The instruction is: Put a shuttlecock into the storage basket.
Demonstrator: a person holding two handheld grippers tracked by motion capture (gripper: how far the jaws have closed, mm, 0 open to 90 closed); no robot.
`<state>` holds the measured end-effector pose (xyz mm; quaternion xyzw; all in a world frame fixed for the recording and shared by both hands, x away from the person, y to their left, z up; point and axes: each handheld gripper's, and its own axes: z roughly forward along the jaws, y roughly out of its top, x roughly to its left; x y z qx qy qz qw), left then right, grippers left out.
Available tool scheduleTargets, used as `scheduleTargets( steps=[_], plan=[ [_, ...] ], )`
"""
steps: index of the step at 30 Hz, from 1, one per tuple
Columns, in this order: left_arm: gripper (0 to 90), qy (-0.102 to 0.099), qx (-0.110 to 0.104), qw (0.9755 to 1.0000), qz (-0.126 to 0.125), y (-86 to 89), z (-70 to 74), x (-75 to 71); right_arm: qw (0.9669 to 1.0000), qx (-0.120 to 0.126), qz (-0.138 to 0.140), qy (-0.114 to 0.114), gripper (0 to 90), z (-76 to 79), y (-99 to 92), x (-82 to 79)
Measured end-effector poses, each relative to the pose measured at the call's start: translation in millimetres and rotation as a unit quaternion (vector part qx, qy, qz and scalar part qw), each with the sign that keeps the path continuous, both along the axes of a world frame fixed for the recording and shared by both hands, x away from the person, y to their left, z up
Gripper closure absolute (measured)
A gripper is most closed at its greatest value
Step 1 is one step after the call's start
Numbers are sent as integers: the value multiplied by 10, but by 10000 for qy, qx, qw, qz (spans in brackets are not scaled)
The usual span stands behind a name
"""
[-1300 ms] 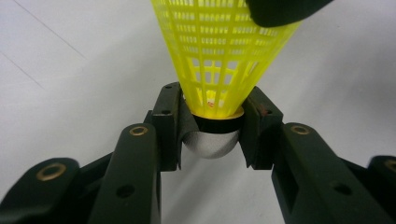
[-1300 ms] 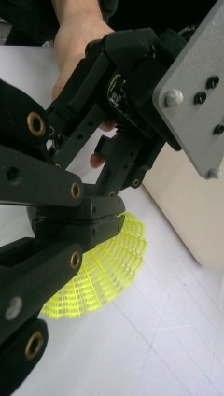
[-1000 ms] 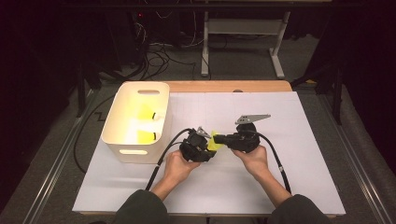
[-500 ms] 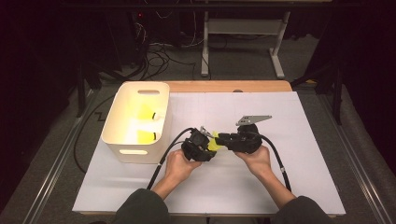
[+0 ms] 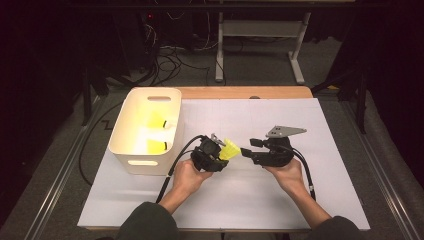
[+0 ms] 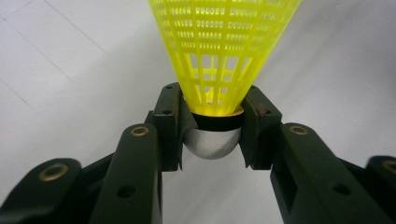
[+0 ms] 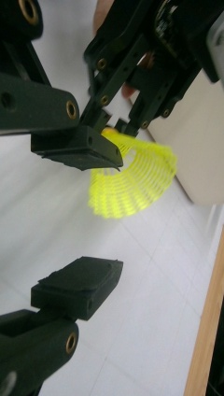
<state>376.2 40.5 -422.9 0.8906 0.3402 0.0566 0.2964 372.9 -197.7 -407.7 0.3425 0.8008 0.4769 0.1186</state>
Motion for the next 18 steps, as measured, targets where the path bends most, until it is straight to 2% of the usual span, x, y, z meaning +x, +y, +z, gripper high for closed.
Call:
scheduleTargets(
  steps=[4,9,18],
  plan=[
    [646,41,-7,10000,75,34,22,9,9997,-59,-180,-127,393,-21,-125,-48],
    [646,71,-3,9999,121,58,45,11,9981,-333,-372,-350,357,-43,-234,-114],
    [647,187,44,9997,119,95,89,22,9977,-264,-472,-409,328,-86,-411,-192]
  ],
)
